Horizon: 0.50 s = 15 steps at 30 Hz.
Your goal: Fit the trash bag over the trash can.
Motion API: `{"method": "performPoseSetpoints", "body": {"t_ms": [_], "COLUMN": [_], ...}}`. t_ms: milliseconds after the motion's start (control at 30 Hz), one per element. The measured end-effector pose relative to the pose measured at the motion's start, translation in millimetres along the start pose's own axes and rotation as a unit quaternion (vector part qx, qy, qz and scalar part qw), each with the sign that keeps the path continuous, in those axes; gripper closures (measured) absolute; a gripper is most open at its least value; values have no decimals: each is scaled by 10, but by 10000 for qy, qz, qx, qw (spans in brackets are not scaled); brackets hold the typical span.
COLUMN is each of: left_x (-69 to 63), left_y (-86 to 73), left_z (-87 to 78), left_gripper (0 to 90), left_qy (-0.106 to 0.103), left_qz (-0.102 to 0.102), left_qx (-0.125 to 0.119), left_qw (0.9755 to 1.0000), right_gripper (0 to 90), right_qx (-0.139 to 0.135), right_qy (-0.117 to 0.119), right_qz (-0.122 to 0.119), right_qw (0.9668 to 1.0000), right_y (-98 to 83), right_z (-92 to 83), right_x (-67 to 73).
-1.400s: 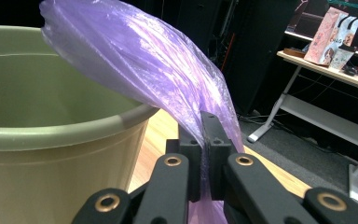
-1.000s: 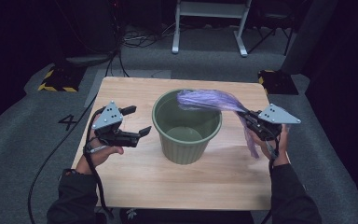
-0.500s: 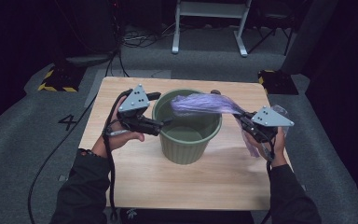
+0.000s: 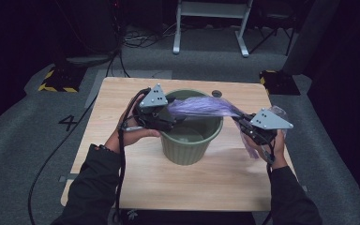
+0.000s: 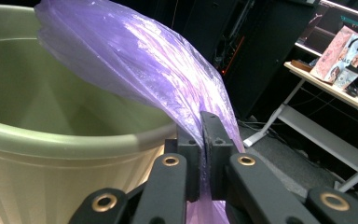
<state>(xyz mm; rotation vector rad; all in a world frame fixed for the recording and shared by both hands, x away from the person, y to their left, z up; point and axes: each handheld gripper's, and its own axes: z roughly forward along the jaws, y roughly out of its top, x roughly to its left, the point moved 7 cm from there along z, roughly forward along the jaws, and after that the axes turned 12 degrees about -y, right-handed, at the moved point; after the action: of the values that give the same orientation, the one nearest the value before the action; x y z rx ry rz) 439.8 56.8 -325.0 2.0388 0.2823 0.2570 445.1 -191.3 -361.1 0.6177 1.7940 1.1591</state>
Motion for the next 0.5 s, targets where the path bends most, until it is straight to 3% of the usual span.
{"method": "performPoseSetpoints", "body": {"t_ms": [167, 333, 500], "left_x": [-34, -68, -90], "left_y": [-19, -41, -64], "left_z": [79, 160, 245], "left_gripper": [359, 497, 508], "left_qy": [-114, -126, -208], "left_qz": [66, 303, 339], "left_qx": [223, 488, 590], "left_qw": [9997, 9983, 9975], "right_gripper": [879, 882, 883], "right_qx": [-83, -160, -180], "right_qy": [113, 271, 301], "right_qz": [-24, -107, -241], "right_qw": [9999, 9994, 9991], "right_y": [50, 104, 142], "right_z": [-14, -37, -47], "right_x": [45, 110, 166]}}
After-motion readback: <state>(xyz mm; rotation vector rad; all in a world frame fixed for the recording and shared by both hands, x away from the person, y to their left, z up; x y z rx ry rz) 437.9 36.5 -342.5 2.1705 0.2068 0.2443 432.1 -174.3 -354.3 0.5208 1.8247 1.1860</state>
